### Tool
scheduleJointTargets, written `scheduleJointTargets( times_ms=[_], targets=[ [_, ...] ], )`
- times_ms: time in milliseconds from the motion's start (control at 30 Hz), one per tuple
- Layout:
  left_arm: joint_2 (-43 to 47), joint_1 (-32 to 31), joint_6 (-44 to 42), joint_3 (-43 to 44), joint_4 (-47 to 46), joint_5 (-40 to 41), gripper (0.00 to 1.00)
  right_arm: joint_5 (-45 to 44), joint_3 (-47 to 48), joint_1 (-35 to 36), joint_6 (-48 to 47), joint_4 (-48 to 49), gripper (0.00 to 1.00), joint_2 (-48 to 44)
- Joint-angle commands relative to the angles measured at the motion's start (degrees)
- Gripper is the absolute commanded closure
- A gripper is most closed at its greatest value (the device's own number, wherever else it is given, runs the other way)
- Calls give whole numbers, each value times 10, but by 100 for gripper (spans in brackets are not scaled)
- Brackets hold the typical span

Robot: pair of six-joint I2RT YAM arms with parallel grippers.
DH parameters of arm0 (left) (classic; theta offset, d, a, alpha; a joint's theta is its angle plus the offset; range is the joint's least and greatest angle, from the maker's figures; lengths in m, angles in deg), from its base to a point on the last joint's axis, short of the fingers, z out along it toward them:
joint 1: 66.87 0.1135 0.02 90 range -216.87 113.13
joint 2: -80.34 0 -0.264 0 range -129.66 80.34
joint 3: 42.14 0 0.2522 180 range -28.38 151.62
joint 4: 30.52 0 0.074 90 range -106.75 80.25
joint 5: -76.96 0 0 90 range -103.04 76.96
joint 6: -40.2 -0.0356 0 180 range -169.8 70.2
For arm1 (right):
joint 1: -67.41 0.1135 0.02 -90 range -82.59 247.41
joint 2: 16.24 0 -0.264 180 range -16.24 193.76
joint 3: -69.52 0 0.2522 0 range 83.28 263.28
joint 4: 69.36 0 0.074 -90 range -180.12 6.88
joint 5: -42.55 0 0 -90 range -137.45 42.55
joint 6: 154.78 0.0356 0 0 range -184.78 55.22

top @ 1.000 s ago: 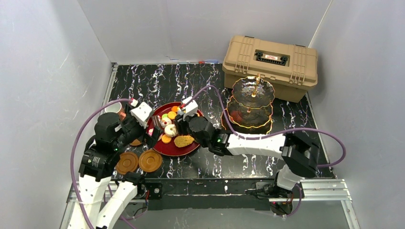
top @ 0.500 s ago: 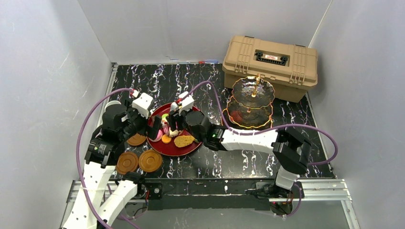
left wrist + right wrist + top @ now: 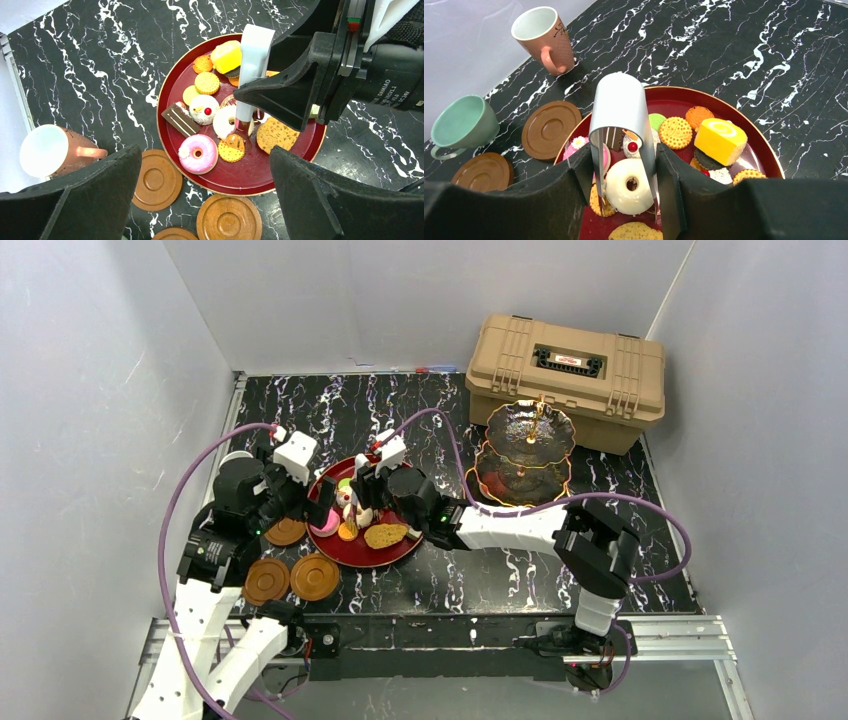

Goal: Serve the afternoon tea
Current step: Pick up the desert from the tray, then place the desert on the desert table.

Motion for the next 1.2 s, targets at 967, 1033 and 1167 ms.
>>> scheduleJointTargets(
  times_ms=[967,1033,1167],
  targets=[
    [16,-2,-10,17,-7,4,2,-50,-95,7,-69,50,89,-216],
    [15,-2,-10,21,-7,4,2,-68,-112,7,-81,30,89,-251],
    [13,-2,-8,24,-7,2,2,-93,-137,7,-84,-31,89,-313]
  ],
)
